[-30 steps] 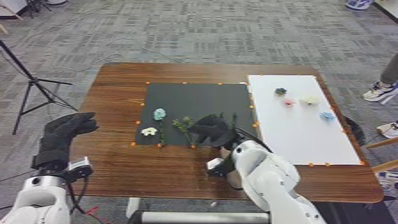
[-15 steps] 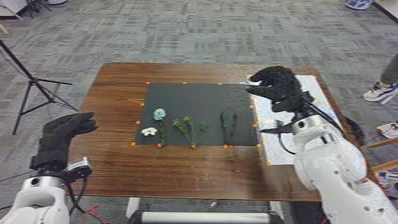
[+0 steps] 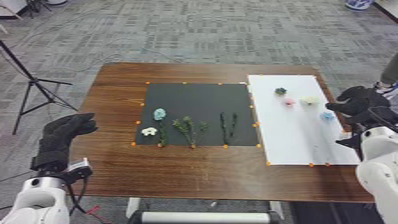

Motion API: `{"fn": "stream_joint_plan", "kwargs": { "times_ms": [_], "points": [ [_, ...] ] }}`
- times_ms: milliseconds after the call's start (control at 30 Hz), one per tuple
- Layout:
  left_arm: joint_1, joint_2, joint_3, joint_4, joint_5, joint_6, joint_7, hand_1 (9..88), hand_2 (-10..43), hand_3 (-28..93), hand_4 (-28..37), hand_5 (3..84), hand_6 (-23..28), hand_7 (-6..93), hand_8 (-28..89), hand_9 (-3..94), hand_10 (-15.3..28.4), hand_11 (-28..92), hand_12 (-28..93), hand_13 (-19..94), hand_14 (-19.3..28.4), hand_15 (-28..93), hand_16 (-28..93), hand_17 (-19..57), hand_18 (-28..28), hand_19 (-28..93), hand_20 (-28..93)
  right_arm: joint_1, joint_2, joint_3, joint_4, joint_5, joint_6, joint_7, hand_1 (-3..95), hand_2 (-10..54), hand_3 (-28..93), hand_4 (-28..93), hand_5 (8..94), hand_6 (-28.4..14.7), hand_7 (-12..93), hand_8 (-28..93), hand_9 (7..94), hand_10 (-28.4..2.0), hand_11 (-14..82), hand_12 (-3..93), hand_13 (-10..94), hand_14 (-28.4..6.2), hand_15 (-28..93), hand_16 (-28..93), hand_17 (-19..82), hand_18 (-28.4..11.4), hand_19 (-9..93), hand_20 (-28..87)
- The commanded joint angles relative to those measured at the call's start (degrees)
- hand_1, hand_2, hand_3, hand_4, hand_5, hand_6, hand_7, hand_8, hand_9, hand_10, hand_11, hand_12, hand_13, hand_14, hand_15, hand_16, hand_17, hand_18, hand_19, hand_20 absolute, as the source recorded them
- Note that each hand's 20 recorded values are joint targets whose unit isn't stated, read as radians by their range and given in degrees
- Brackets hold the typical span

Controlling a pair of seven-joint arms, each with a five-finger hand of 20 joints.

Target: Arrange flowers

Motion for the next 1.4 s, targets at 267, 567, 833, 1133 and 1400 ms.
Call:
{"fn": "stream_joint_plan", "kwargs": {
  "times_ms": [267, 567, 833, 1133, 1400],
  "points": [
    [0.6, -0.96, 1.3, -0.5, -0.01, -0.09, 0.61, 34.3, 8.5, 67, -22.8, 55.5, 2.0, 24.2, -9, 57.7, 13.3, 29, 14, 46, 17.6, 45, -2, 5.5, 14.3, 27, 25, 8.0, -0.5, -5.3, 13.0, -7.7, 0.5, -3.9, 29.1, -9.5, 68, -22, 58.3, -1.5, 26, -11, 71.4, -11.3, 24.3, 20.4, 72, -9.9, 77, 28, 34, -23.8, 75, 48],
    [0.9, -1.2, 1.45, -0.57, -0.22, -0.05, 0.61, 34.4, 8.5, 67, -22.7, 55.4, 1.9, 24.3, -9, 57.6, 13.3, 29, 14, 46, 17.5, 45, -1, 5.5, 14.3, 26, 25, 9.7, -1.2, -6.2, 16.1, -9.6, -0.9, -4.7, 28.9, -9.5, 69, -22, 58.3, -1.4, 26, -11, 71.4, -11.5, 24.2, 20.3, 73, -10.1, 78, 28, 34, -24.0, 75, 48],
    [1.1, -1.49, 1.44, -0.65, -0.11, -0.26, 0.37, 34.4, 8.5, 67, -22.8, 55.4, 1.9, 24.3, -9, 57.5, 13.3, 29, 14, 46, 17.5, 45, -2, 5.5, 14.3, 26, 25, 8.5, -2.1, -6.2, 18.5, -12.9, -1.3, -5.8, 29.6, -9.5, 70, -23, 58.6, -1.3, 27, -11, 71.7, -11.4, 24.2, 20.2, 73, -9.9, 78, 28, 34, -23.9, 75, 48],
    [1.3, -1.64, 1.56, -0.74, -0.08, -0.27, 0.47, 34.4, 8.6, 67, -22.7, 55.4, 1.9, 24.3, -9, 57.6, 13.2, 29, 14, 46, 17.5, 45, -1, 5.5, 14.3, 26, 25, 10.9, -2.7, -7.8, 22.9, -15.7, 1.2, -5.9, 31.6, -9.5, 70, -23, 59.1, -1.2, 27, -11, 72.2, -11.1, 24.5, 20.1, 74, -9.4, 78, 28, 35, -23.6, 75, 48],
    [1.4, -1.55, 1.26, -0.72, -0.16, -0.44, 0.55, 34.4, 8.6, 67, -22.7, 55.6, 2.0, 24.1, -8, 57.6, 13.3, 29, 14, 46, 17.6, 45, -2, 5.6, 14.2, 26, 25, 10.9, -1.3, -11.3, 23.2, -16.6, 5.6, -6.2, 42.8, -9.5, 67, -26, 64.7, 0.8, 30, 1, 79.9, -10.4, 24.9, 20.2, 77, -8.4, 78, 28, 38, -23.0, 77, 48]
  ]
}}
